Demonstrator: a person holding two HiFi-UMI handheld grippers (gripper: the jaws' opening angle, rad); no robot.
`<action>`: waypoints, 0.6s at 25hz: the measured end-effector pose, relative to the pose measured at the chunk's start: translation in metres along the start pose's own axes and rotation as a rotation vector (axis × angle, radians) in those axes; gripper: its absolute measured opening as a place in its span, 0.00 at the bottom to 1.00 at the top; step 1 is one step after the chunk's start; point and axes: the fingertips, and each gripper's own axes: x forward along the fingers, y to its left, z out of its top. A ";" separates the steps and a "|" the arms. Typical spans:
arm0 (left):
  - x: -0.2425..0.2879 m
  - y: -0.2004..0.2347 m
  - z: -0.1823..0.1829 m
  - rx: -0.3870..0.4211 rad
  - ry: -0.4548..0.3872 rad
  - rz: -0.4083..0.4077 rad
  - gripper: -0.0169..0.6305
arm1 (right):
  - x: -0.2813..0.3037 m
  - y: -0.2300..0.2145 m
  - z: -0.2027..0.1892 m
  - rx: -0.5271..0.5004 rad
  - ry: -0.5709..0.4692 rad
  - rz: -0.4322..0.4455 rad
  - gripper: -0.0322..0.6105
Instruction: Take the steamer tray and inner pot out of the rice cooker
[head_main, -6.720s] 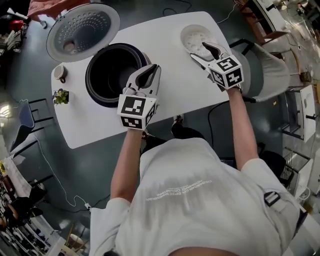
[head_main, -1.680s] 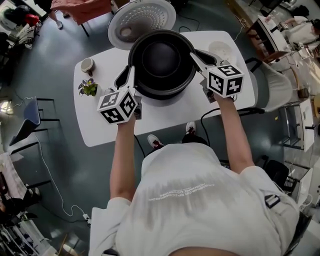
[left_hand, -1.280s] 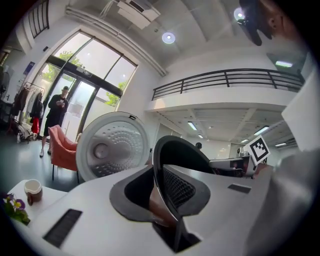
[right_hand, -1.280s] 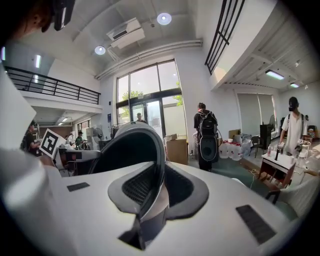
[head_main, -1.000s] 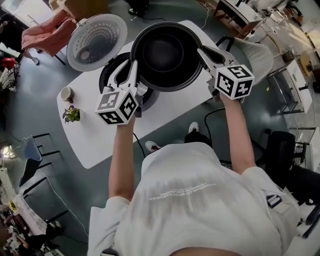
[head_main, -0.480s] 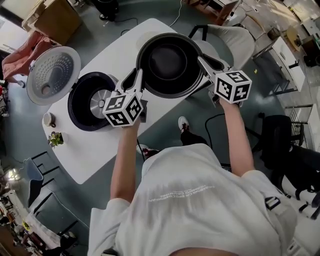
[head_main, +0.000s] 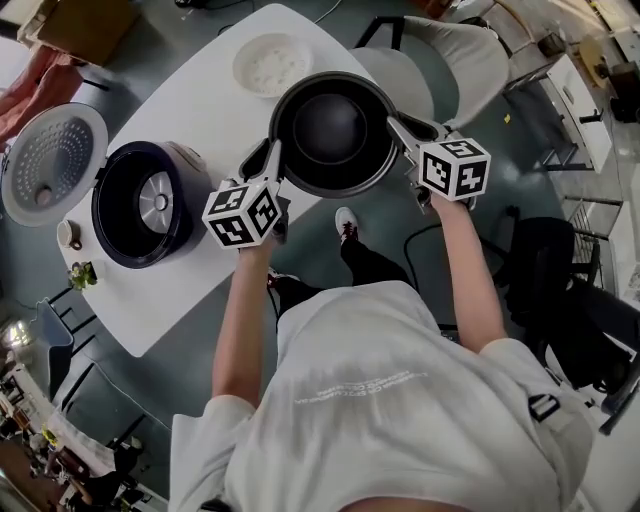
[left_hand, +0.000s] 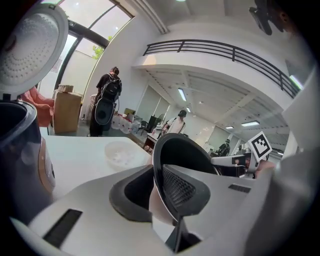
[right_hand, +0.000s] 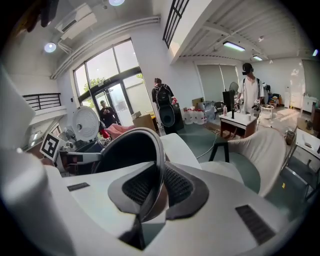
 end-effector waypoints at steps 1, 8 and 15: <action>0.005 0.000 -0.005 -0.010 0.009 0.008 0.13 | 0.004 -0.006 -0.005 0.004 0.016 0.002 0.17; 0.034 0.007 -0.023 -0.057 0.030 0.057 0.13 | 0.035 -0.036 -0.016 0.010 0.093 0.033 0.17; 0.049 0.021 -0.022 -0.098 0.020 0.111 0.13 | 0.069 -0.048 -0.015 0.021 0.165 0.089 0.17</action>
